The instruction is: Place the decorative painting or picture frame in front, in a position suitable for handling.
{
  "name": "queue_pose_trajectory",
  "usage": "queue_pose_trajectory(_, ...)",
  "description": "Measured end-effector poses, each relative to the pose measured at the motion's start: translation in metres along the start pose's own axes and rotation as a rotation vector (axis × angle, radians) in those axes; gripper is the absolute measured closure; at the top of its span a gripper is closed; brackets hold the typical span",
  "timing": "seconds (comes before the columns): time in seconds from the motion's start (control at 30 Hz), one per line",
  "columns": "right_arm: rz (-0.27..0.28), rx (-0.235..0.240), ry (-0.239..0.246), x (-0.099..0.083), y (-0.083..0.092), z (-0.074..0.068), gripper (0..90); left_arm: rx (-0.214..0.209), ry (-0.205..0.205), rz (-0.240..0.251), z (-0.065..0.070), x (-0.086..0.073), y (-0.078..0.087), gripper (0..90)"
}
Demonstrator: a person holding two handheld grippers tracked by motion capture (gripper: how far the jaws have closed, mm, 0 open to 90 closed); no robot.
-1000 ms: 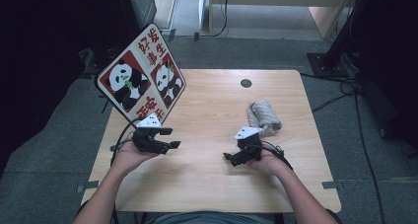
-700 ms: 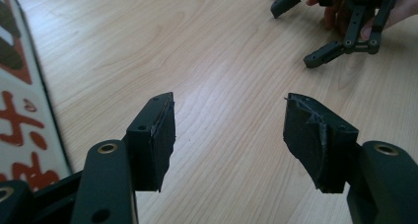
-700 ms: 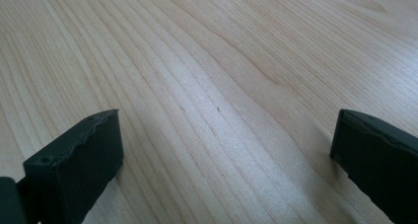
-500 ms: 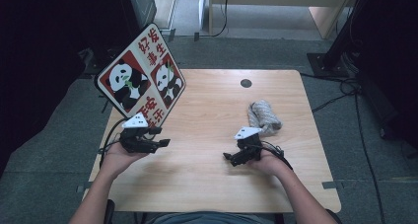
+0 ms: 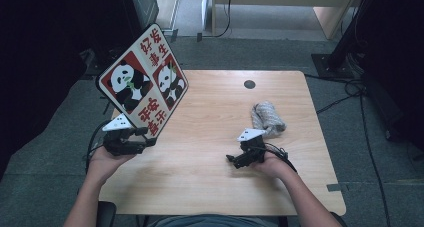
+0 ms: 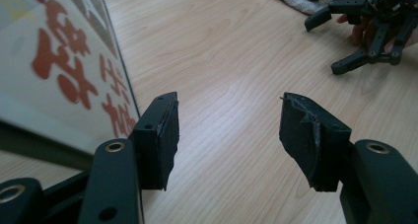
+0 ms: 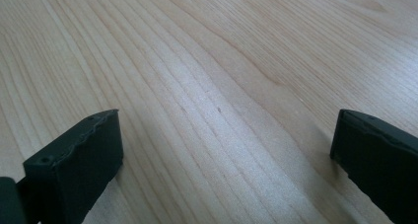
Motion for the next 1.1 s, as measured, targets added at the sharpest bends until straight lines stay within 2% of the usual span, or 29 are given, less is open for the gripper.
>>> queue_pose_trajectory(0.5, 0.000, 0.000, 0.000, 0.000, 0.000, 0.000, 0.0, 0.063, 0.071, 0.027, -0.021, -0.013, 0.026, 44.3)
queue_pose_trajectory(0.73, 0.000, 0.001, -0.001, 0.000, 0.000, 0.000, 0.0, 0.108, 0.095, 0.020, -0.032, -0.019, 0.035, 44.8)
queue_pose_trajectory(0.87, 0.000, 0.001, 0.000, 0.000, 0.000, 0.000, 0.0, 0.125, 0.114, 0.033, -0.039, -0.018, 0.040, 45.1)
queue_pose_trajectory(1.0, 0.000, 0.001, 0.000, 0.000, 0.000, 0.000, 0.0, 0.149, 0.111, 0.024, -0.042, -0.014, 0.043, 45.0)
queue_pose_trajectory(1.1, 0.000, 0.001, 0.000, 0.000, 0.000, 0.000, 0.0, 0.134, 0.124, 0.039, -0.044, -0.011, 0.045, 45.1)
Point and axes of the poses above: each handheld gripper's, and its own axes: y roughly backward along the jaws, x roughly out of its top, z roughly to its right, the point moved 4 cm from there along -y, roughly forward along the jaws, and after that the axes turned 9 degrees about -z, right-handed, at the moved point
